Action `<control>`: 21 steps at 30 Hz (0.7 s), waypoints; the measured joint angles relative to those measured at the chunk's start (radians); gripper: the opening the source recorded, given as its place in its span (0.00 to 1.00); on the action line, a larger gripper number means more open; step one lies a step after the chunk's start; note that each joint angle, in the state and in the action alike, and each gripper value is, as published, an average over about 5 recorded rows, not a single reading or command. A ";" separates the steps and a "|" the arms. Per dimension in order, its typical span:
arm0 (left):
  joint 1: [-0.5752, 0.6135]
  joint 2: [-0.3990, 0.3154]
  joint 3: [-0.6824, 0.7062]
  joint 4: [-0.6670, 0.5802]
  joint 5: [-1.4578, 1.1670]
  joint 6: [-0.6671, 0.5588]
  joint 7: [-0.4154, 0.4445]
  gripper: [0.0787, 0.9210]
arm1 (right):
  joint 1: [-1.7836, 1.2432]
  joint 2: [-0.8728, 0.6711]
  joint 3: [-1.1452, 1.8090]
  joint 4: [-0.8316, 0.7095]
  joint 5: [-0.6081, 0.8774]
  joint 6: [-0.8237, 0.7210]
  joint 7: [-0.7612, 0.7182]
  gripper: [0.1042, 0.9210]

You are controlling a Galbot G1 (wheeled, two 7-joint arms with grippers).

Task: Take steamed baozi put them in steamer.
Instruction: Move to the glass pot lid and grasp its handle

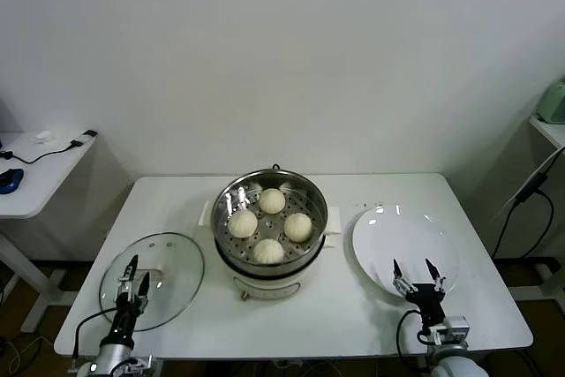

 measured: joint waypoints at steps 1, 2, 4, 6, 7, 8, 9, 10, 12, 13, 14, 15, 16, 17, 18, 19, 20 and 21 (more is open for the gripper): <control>-0.008 0.000 0.002 0.003 0.003 0.004 0.004 0.88 | 0.000 0.000 0.000 0.000 -0.001 0.000 0.000 0.88; -0.016 0.001 0.004 0.007 0.005 0.008 0.009 0.88 | 0.000 -0.001 0.001 0.000 -0.001 0.000 0.000 0.88; -0.032 0.002 0.009 0.016 0.010 0.015 0.019 0.88 | 0.000 -0.003 0.003 0.002 -0.002 -0.001 -0.001 0.88; -0.047 0.005 0.013 0.027 0.017 0.021 0.027 0.88 | 0.000 -0.005 0.004 0.006 -0.003 -0.002 -0.002 0.88; -0.053 0.006 0.015 0.032 0.019 0.023 0.031 0.88 | 0.000 -0.005 0.005 0.009 -0.003 -0.002 -0.002 0.88; -0.058 0.008 0.017 0.037 0.022 0.025 0.035 0.88 | 0.000 -0.005 0.005 0.011 -0.004 -0.003 -0.003 0.88; -0.061 0.010 0.018 0.042 0.024 0.027 0.038 0.87 | 0.000 -0.005 0.005 0.013 -0.005 -0.003 -0.003 0.88; -0.064 0.011 0.020 0.047 0.026 0.028 0.042 0.86 | 0.000 -0.004 0.005 0.015 -0.006 -0.003 -0.004 0.88; -0.067 0.013 0.021 0.055 0.030 0.029 0.046 0.81 | 0.000 -0.002 0.003 0.016 -0.010 -0.003 -0.005 0.88; -0.067 0.013 0.021 0.059 0.032 0.029 0.048 0.78 | 0.000 -0.001 0.002 0.016 -0.011 -0.003 -0.005 0.88; -0.068 0.013 0.021 0.063 0.035 0.029 0.049 0.73 | 0.000 0.000 0.001 0.016 -0.013 -0.003 -0.005 0.88; -0.068 0.014 0.021 0.067 0.036 0.029 0.049 0.70 | 0.001 0.001 0.000 0.016 -0.014 -0.003 -0.005 0.88; -0.068 0.014 0.020 0.071 0.037 0.029 0.049 0.67 | 0.001 0.001 -0.001 0.016 -0.016 -0.003 -0.005 0.88; -0.068 0.014 0.019 0.075 0.038 0.029 0.048 0.63 | 0.002 0.002 -0.002 0.017 -0.017 -0.003 -0.006 0.88; -0.069 0.014 0.019 0.078 0.038 0.030 0.048 0.60 | 0.002 0.003 -0.004 0.017 -0.019 -0.003 -0.006 0.88; -0.070 0.014 0.018 0.082 0.038 0.031 0.047 0.57 | 0.002 0.004 -0.005 0.018 -0.021 -0.003 -0.006 0.88; -0.071 0.013 0.017 0.086 0.039 0.032 0.046 0.53 | 0.002 0.005 -0.006 0.019 -0.022 -0.003 -0.006 0.88; -0.073 0.013 0.016 0.090 0.039 0.033 0.044 0.50 | 0.001 0.006 -0.007 0.020 -0.024 -0.003 -0.006 0.88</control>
